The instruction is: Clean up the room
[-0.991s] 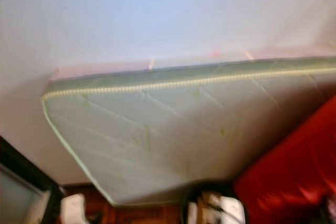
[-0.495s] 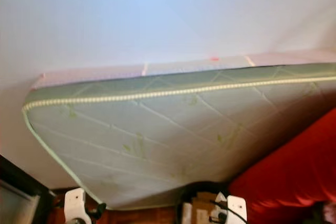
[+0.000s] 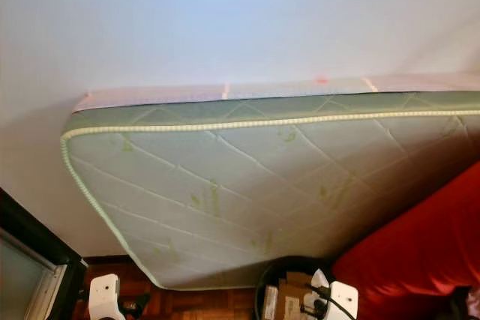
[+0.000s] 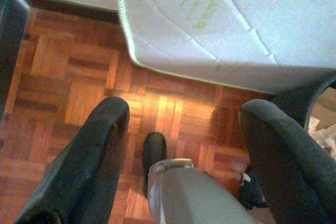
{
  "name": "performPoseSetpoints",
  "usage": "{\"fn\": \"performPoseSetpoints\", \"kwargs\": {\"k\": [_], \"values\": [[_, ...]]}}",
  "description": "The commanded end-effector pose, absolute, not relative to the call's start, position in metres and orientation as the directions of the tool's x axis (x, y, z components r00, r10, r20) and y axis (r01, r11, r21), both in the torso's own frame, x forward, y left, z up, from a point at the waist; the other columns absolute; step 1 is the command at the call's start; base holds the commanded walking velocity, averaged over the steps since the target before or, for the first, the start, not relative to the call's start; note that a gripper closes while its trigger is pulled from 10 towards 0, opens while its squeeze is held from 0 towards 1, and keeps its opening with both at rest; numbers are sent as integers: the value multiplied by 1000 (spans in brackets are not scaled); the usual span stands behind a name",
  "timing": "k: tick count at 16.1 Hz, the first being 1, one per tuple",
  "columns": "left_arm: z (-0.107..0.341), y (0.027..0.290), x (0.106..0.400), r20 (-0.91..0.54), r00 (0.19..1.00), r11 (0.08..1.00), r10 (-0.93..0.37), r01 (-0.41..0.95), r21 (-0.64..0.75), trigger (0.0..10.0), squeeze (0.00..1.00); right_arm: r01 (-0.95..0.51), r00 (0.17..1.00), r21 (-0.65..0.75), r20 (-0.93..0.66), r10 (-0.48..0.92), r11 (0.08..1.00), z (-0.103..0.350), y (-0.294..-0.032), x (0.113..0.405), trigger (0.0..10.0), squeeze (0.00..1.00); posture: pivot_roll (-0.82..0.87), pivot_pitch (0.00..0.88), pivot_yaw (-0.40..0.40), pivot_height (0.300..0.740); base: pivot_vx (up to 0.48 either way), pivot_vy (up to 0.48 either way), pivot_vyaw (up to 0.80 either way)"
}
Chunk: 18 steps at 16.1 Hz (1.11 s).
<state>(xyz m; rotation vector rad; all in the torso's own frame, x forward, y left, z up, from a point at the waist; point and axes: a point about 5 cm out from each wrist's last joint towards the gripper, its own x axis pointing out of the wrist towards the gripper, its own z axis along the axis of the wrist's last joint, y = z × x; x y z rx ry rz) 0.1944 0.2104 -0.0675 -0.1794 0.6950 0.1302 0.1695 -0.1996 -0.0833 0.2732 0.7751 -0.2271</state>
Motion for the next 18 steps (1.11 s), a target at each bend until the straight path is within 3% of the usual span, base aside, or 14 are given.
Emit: {"fn": "performPoseSetpoints", "kwargs": {"k": [1, 2, 3, 8, 14, 18], "values": [[-49, 207, 215, -509, 860, 987, 31, -107, -120, 10000, 0, 327, 708, 173, -696, -119, 929, -83, -202, 168, 10000, 0, 42, 108, -19, 726, 0, 0, 0], [-42, 204, 222, -458, 889, 991, 15, -76, -115, 10000, 0, 294, 808, 185, -572, -140, 938, -52, -195, 226, 10000, 0, 45, 117, -20, 726, 0, 0, 0], [-42, 202, 220, -452, 892, 991, 11, -72, -117, 10000, 0, 277, 854, 190, -498, -150, 942, -31, -192, 255, 10000, 0, 50, 134, -22, 726, 0, 0, 0], [-42, 199, 215, -430, 903, 990, 6, -66, -124, 10000, 0, 261, 857, 174, -495, -145, 950, -31, -198, 255, 10000, 0, 60, 197, -23, 726, 0, 0, 0], [-39, 197, 196, -380, 925, 991, 2, -54, -125, 10000, 0, 346, 739, 100, -641, -205, 933, -56, -213, 220, 10000, 0, 98, 282, -19, 726, 0, 0, 0], [-32, 201, 186, -368, 930, 991, 13, -60, -118, 10000, 0, 280, 731, 71, -662, -165, 957, -59, -207, 218, 10000, 0, 116, 334, -11, 711, 0, 0, 0]]}}
